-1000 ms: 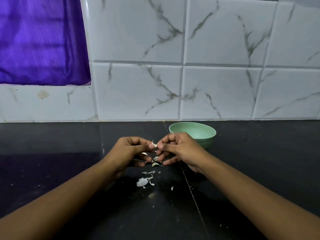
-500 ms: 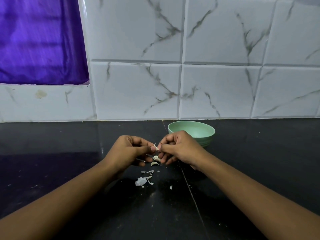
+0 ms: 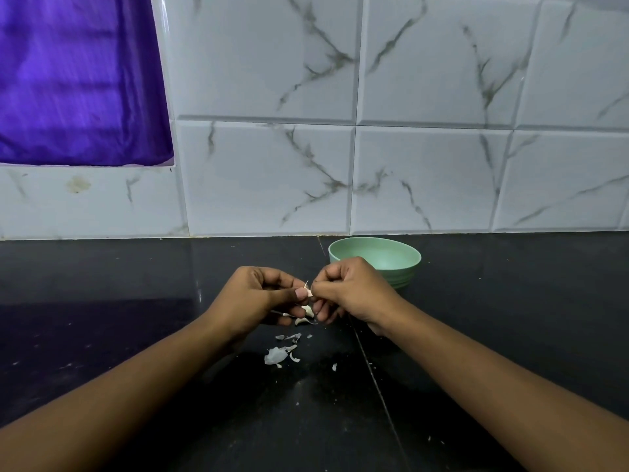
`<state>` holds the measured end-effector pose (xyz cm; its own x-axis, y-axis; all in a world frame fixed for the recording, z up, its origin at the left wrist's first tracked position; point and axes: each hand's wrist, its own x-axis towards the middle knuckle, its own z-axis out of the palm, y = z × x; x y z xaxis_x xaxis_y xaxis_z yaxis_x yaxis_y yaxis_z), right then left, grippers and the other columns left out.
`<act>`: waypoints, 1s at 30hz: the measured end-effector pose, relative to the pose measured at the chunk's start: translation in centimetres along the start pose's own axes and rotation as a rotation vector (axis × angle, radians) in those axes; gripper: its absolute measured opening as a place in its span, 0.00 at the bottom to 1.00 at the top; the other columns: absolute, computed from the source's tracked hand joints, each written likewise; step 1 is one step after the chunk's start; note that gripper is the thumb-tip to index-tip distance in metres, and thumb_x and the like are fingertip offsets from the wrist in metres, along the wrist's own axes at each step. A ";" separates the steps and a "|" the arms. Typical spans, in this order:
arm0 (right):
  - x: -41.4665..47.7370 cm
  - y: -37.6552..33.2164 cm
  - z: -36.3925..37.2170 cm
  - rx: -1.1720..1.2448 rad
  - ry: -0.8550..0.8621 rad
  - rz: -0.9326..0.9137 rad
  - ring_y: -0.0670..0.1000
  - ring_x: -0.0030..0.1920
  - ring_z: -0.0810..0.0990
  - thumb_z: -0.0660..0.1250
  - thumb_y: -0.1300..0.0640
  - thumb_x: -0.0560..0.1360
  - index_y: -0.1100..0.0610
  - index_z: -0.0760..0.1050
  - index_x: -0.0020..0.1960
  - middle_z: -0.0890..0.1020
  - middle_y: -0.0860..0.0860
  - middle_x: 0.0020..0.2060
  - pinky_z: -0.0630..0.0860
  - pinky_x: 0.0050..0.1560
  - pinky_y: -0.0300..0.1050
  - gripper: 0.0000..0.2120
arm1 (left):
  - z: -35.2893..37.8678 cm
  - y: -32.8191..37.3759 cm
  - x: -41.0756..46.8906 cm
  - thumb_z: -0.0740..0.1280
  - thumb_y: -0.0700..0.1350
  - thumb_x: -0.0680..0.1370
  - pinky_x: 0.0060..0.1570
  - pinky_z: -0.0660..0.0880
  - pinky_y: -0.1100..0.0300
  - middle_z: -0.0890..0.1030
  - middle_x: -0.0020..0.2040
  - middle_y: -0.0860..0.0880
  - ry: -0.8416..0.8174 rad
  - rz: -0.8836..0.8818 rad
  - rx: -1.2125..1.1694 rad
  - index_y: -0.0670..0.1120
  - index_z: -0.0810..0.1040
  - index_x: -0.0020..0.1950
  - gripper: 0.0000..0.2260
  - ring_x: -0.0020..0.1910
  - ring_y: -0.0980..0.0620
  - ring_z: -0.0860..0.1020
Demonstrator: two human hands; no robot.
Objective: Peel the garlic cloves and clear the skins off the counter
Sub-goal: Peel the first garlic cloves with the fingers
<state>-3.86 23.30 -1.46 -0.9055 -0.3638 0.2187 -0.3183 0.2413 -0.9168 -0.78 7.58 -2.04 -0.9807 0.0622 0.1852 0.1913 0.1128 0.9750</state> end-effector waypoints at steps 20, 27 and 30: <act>-0.3 -0.8 -0.9 0.176 -0.088 0.055 0.47 0.25 0.76 0.64 0.65 0.75 0.61 0.76 0.38 0.78 0.53 0.28 0.76 0.25 0.38 0.08 | 0.0 0.2 0.1 0.70 0.34 0.72 0.25 0.74 0.66 0.82 0.31 0.47 0.050 -0.017 -0.108 0.40 0.81 0.42 0.02 0.27 0.54 0.80; -0.3 -0.7 -1.5 0.026 -0.141 -0.032 0.47 0.32 0.81 0.69 0.70 0.71 0.59 0.75 0.41 0.80 0.49 0.29 0.79 0.30 0.39 0.08 | -0.5 0.5 0.1 0.68 0.36 0.74 0.23 0.73 0.67 0.83 0.33 0.49 0.081 -0.078 -0.215 0.42 0.80 0.41 0.03 0.27 0.57 0.79; -0.4 -0.9 -1.4 0.013 -0.126 -0.050 0.47 0.31 0.81 0.65 0.69 0.74 0.59 0.76 0.41 0.80 0.51 0.32 0.79 0.30 0.39 0.07 | -0.6 0.5 0.1 0.67 0.35 0.74 0.22 0.72 0.68 0.84 0.33 0.50 0.080 -0.097 -0.244 0.43 0.79 0.41 0.05 0.27 0.57 0.79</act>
<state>-3.63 24.46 -0.21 -0.8457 -0.4856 0.2214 -0.3579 0.2083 -0.9102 -0.83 7.03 -1.43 -0.9958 -0.0167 0.0896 0.0910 -0.1283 0.9875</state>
